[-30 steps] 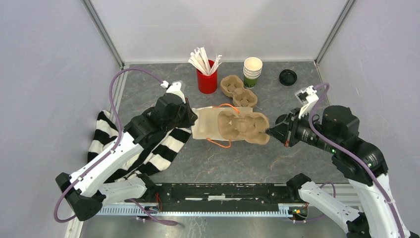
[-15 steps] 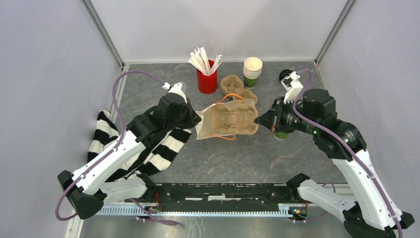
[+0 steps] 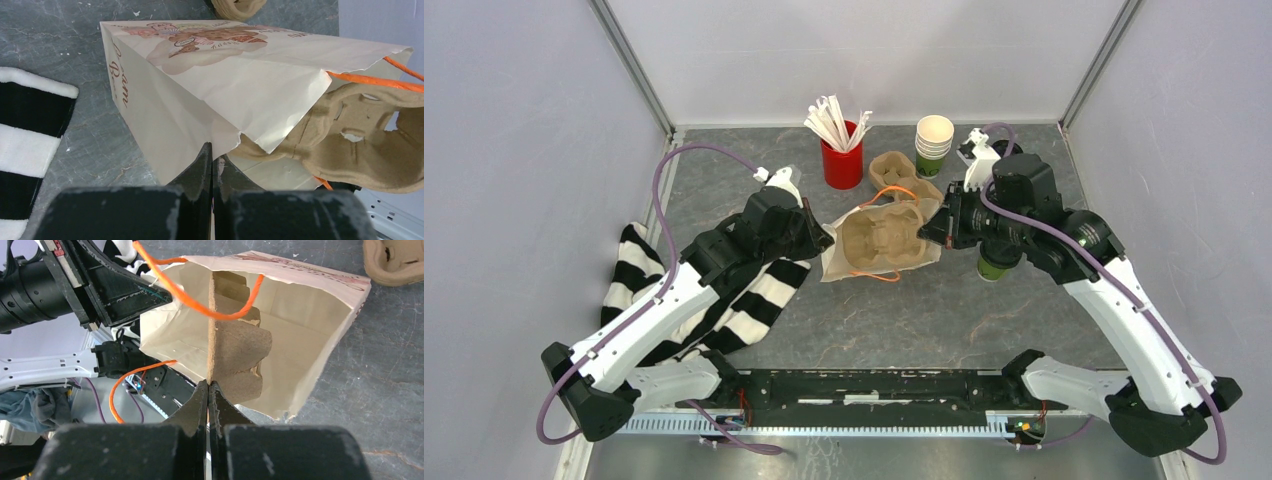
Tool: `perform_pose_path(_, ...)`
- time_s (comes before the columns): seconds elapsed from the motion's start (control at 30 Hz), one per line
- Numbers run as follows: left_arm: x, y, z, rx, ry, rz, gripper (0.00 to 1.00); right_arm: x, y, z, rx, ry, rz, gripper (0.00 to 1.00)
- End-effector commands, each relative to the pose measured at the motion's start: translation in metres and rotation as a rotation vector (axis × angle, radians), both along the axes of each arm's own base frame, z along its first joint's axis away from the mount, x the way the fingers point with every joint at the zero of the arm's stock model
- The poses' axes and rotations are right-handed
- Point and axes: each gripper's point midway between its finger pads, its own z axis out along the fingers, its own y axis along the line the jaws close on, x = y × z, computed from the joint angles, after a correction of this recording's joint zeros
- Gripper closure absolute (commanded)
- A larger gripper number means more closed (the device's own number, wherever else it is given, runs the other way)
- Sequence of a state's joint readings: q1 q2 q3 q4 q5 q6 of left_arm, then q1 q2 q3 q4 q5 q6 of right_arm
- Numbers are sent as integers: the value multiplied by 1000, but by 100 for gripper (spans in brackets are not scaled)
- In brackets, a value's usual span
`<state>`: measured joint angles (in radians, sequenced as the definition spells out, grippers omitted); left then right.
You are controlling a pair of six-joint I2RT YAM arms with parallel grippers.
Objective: Pack the takeout coffee
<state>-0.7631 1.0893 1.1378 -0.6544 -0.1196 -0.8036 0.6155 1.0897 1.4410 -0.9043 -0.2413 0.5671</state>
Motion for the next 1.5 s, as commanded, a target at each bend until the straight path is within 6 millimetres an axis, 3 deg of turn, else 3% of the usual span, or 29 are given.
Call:
perform_pose_path(0.0, 5, -11, 22, -92, -21, 9, 98, 12, 7, 20, -9, -100, -27, 100)
perform_pose_path(0.37, 9, -10, 25, -96, 2, 53, 98, 34, 28, -5, -169, -132, 19, 100)
perform_pose_path(0.57, 9, -10, 26, -119, 37, 85, 98, 41, 47, -12, -172, -110, 95, 100)
perform_pose_path(0.77, 6, -11, 23, -120, 61, 84, 98, 52, 51, -26, -226, -69, 117, 100)
perform_pose_path(1.23, 14, -5, 19, -90, 60, 101, 98, 71, 68, -53, -165, -22, 173, 100)
perform_pose_path(1.3, 16, -1, 16, -83, 65, 124, 98, 88, 47, -69, -278, -30, 91, 94)
perform_pose_path(1.33, 17, 1, 15, -81, 67, 137, 98, 98, 22, -78, -405, -30, -4, 81)
perform_pose_path(1.4, 20, 4, 12, -81, 74, 159, 98, 108, 7, -63, -485, -80, -50, 63)
perform_pose_path(1.47, 22, 6, 10, -82, 81, 169, 98, 109, 16, -37, -421, -138, -40, 58)
